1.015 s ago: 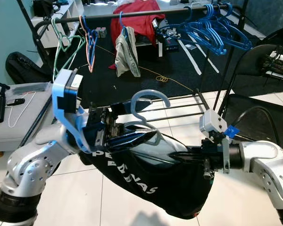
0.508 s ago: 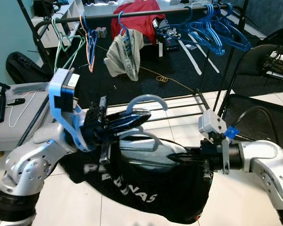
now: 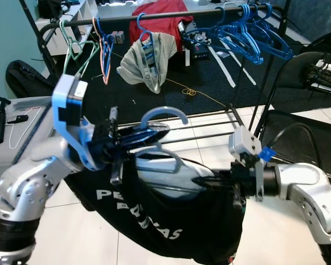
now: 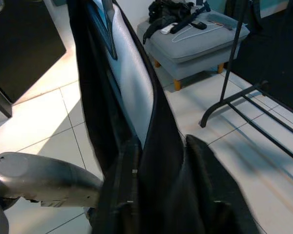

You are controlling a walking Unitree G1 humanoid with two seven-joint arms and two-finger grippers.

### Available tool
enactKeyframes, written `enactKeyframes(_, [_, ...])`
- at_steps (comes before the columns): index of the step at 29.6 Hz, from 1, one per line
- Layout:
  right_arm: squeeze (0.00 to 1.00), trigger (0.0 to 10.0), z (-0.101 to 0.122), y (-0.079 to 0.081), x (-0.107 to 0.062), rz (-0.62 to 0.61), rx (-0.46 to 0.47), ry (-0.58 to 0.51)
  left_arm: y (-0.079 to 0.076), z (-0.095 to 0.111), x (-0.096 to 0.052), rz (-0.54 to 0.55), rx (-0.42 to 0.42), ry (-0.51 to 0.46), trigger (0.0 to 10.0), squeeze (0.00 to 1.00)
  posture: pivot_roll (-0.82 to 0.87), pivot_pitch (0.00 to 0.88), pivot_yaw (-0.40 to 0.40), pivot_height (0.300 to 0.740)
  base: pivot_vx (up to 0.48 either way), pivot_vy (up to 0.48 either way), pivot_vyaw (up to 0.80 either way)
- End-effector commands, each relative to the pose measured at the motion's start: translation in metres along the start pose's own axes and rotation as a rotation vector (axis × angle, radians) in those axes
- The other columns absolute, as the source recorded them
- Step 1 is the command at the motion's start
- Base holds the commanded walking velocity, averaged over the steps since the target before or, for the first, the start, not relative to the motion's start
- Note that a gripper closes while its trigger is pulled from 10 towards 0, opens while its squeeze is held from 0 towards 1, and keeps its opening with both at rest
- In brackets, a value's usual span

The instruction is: Hang hanger

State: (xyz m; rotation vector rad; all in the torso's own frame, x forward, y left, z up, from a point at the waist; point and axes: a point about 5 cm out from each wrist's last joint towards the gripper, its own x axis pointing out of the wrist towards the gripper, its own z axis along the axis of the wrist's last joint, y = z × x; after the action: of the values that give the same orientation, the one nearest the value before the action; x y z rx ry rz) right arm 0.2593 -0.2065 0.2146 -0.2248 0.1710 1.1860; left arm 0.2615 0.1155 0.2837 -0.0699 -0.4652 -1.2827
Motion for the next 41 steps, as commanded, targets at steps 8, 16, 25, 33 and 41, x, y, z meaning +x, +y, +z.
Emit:
enactKeyframes(8, [1.00,10.0,0.005,-0.011,-0.014,-0.102,-0.002,-0.072,0.031,0.008,-0.044,0.172,0.191,0.191,0.0,0.00,-0.10,0.124,0.078,0.740,0.000,0.000,0.00])
enactKeyframes(16, [0.77,10.0,0.007,-0.033,-0.032,-0.306,0.029,-0.175,0.037,0.031,-0.067,0.220,0.272,0.231,0.0,0.00,-0.10,0.118,0.075,0.740,0.000,0.000,0.00])
enactKeyframes(25, [0.00,10.0,-0.006,-0.026,-0.016,-0.242,0.106,-0.198,0.024,0.042,-0.053,0.142,0.228,0.081,0.0,0.00,-0.09,0.108,0.066,0.740,0.000,0.000,0.00])
enactKeyframes(33, [0.00,10.0,-0.008,-0.007,-0.005,-0.072,0.117,-0.163,0.018,0.042,-0.044,0.077,0.196,0.042,0.0,0.00,-0.09,0.107,0.066,0.740,0.000,0.000,0.00])
enactKeyframes(41, [0.00,10.0,-0.010,-0.007,-0.003,-0.088,0.106,-0.136,0.018,0.050,-0.034,0.094,0.196,-0.026,9.1,0.00,-0.10,0.108,0.068,0.740,0.000,0.000,0.00])
